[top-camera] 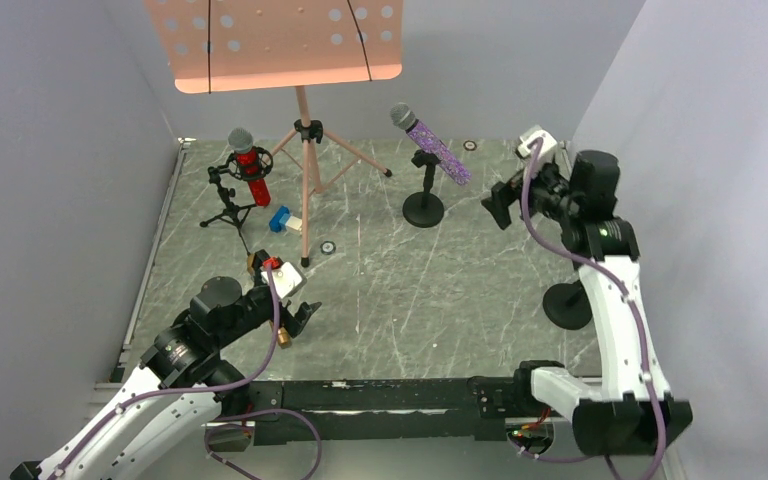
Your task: Attach the microphones to the stand
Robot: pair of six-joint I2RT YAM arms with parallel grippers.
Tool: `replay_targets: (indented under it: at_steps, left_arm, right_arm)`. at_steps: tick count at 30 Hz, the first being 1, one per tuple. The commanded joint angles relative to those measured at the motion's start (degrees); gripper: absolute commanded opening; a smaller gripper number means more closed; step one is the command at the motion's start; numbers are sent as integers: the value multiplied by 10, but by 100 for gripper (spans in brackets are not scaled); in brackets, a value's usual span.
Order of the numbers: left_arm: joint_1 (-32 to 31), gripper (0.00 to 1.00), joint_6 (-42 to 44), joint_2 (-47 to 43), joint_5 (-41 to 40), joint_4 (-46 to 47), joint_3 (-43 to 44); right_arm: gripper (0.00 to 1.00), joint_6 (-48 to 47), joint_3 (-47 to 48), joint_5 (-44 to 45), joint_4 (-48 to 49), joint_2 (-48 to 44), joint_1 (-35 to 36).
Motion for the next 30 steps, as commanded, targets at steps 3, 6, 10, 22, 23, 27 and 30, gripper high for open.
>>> replay_targets:
  at_steps: [3,6,10,22,23,27,30]
  left_arm:
    - [0,99,-11,-5,18,11,21]
    - [1,99,-11,-7,23,14,20]
    - [0,99,-8,-8,28,12,21]
    - [1,99,-8,-5,29,20,14]
    - [0,99,-8,-1,28,21,15]
    - [1,99,-7,18,25,20,17]
    - [0,99,-6,25,17,18,16]
  right_arm:
    - [100,3,-84,155,-77,-139,-63]
    - [100,8,-101,180,-106,-180,-80]
    - [100,32,-92,250,-133,-217,-95]
    - [99,-9,-178,401,-160,-289,-140]
    - [99,-21,-184,403,-166,-296,-143]
    - [99,-65,-197,414,-189,-321,-151]
    - [99,-81,-205,425,-195,-330,-153]
